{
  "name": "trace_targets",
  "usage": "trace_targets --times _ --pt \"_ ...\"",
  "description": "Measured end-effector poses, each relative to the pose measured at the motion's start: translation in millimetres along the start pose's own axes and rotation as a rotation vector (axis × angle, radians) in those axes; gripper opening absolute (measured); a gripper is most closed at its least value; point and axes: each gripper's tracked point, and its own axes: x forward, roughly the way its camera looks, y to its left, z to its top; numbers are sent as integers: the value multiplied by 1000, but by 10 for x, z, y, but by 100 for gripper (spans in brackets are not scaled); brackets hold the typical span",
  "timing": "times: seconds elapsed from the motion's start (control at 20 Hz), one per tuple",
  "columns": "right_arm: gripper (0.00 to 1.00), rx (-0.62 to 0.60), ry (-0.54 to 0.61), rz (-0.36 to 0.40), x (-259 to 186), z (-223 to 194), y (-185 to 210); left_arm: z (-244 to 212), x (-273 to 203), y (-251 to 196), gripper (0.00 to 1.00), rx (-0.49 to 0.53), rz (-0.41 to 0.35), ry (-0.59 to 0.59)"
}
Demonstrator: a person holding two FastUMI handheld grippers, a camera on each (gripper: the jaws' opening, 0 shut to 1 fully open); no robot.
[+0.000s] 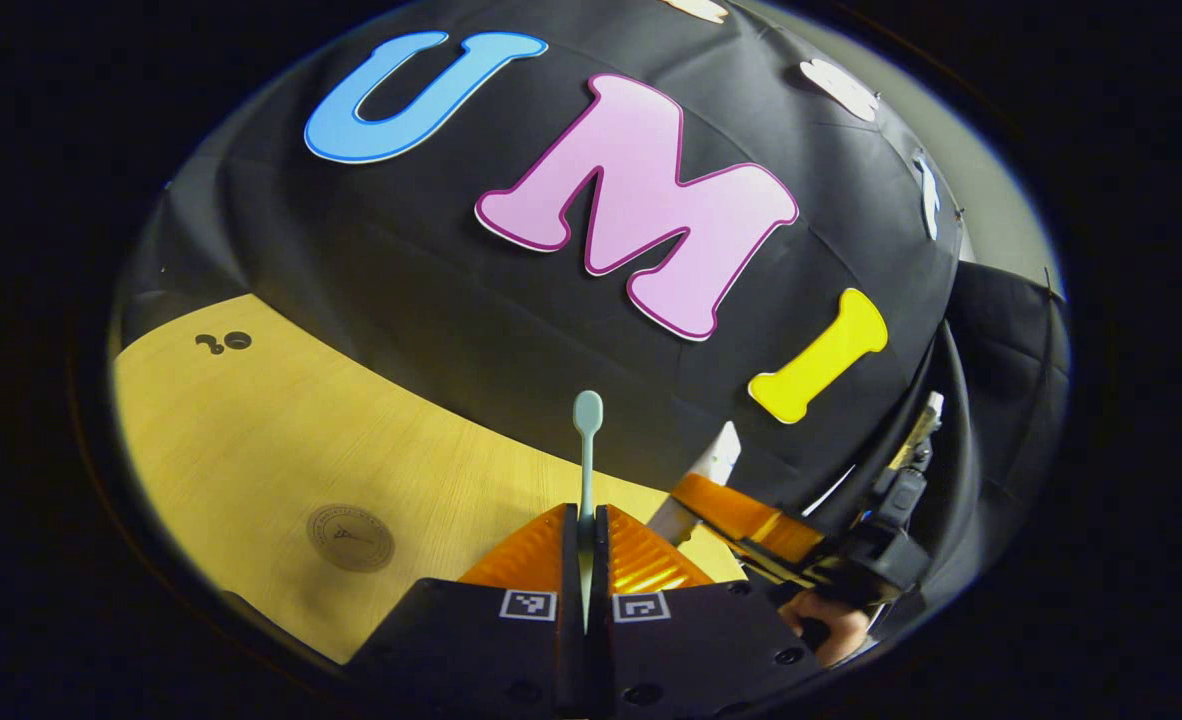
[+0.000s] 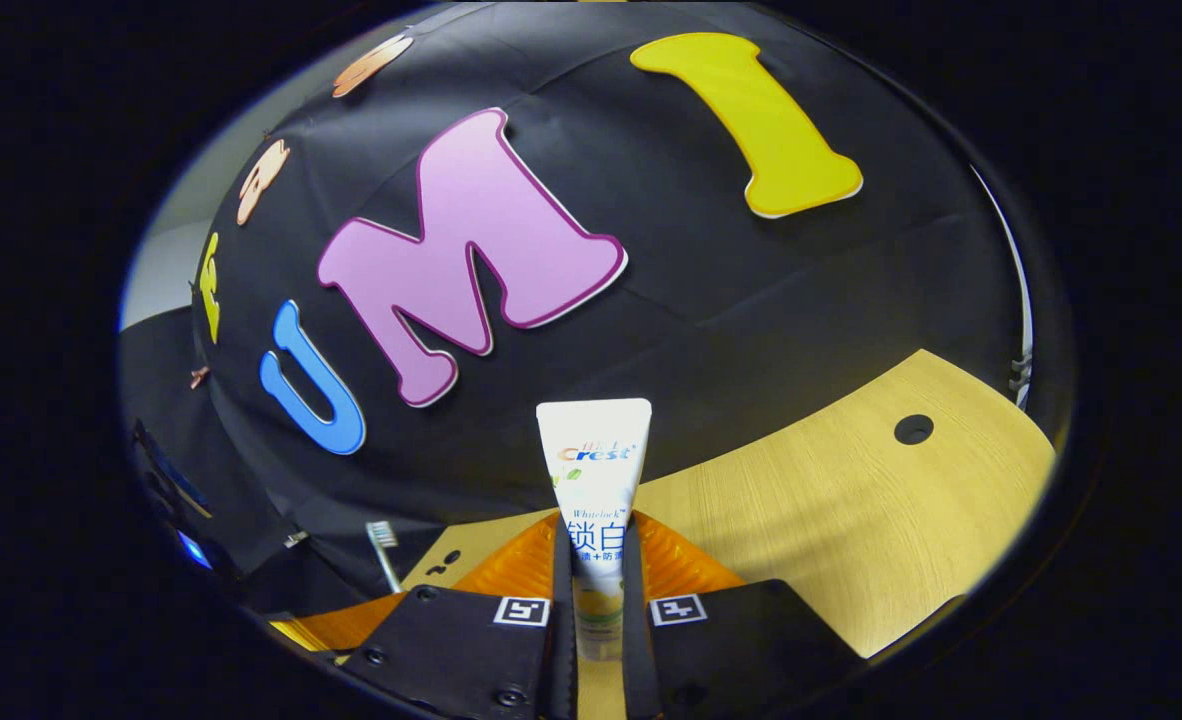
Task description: Put the toothbrush and toothpaste on the desktop into the cup, then pick up the cup and place it on the coaster on the desktop.
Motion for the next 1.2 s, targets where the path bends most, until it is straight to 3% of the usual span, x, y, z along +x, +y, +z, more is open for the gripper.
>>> trace_targets --times 0.1,0.15,0.2,0.7,0.85,0.9,0.95,1.05,1.1,1.2 --pt "22 -31 28 -2 82 -223 9 -2 10 8 6 2 6 1" --pt "15 -43 44 -3 103 -280 13 -3 30 20 6 -2 8 -4" --pt "22 -59 55 -5 127 -345 18 21 58 21 6 -7 10 -13" --pt "22 -138 89 -26 224 -709 -233 193 686 127 6 -59 57 -144" --pt "27 -149 112 -45 176 -881 -257 119 813 191 6 -61 73 -142" --pt "22 -144 120 -39 132 -921 -238 74 840 203 6 -64 75 -140" --pt "31 -120 104 -25 141 -885 -204 53 861 215 6 -64 79 -139" --pt "39 -34 122 -2 100 -867 -159 26 910 210 6 -70 78 -141" --pt "56 2 122 -15 55 -823 -197 5 921 215 6 -70 79 -141" --pt "59 67 77 -35 12 -651 -245 -52 959 210 6 -70 83 -133"
